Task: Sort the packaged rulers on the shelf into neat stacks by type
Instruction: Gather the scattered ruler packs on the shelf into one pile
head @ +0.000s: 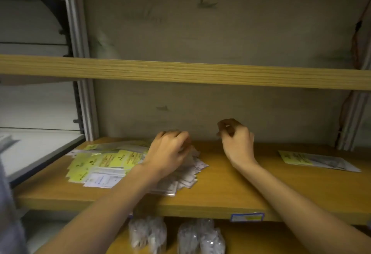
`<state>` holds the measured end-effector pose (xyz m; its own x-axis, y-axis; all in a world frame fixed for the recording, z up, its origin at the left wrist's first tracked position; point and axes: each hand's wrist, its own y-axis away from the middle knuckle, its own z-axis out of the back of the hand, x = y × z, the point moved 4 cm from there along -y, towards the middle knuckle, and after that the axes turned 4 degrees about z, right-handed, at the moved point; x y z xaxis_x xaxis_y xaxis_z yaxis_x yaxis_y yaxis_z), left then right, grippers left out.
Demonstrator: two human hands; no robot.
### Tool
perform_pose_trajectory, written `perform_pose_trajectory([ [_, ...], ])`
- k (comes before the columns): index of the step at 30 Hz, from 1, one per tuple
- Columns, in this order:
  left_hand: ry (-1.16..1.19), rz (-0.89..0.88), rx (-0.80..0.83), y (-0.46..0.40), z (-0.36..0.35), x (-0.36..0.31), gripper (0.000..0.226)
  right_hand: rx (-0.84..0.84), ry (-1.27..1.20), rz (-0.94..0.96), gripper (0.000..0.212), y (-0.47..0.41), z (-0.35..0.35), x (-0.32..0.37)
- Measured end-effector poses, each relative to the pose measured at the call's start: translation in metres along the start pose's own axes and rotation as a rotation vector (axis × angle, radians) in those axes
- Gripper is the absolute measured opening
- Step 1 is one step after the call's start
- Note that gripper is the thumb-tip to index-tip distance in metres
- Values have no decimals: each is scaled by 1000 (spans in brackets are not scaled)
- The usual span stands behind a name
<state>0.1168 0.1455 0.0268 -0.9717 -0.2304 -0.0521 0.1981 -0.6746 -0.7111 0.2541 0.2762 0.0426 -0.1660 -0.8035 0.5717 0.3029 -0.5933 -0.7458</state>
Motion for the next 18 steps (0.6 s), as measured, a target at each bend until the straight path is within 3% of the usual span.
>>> perform_pose_trajectory([
  [5, 14, -22, 178, 25, 24, 68, 16, 14, 0, -20, 15, 18, -52, 32],
  [10, 24, 27, 415, 43, 29, 117, 35, 32, 11, -26, 15, 30, -84, 64],
  [18, 88, 51, 607, 46, 21, 132, 52, 23, 55, -40, 16, 35, -87, 77],
])
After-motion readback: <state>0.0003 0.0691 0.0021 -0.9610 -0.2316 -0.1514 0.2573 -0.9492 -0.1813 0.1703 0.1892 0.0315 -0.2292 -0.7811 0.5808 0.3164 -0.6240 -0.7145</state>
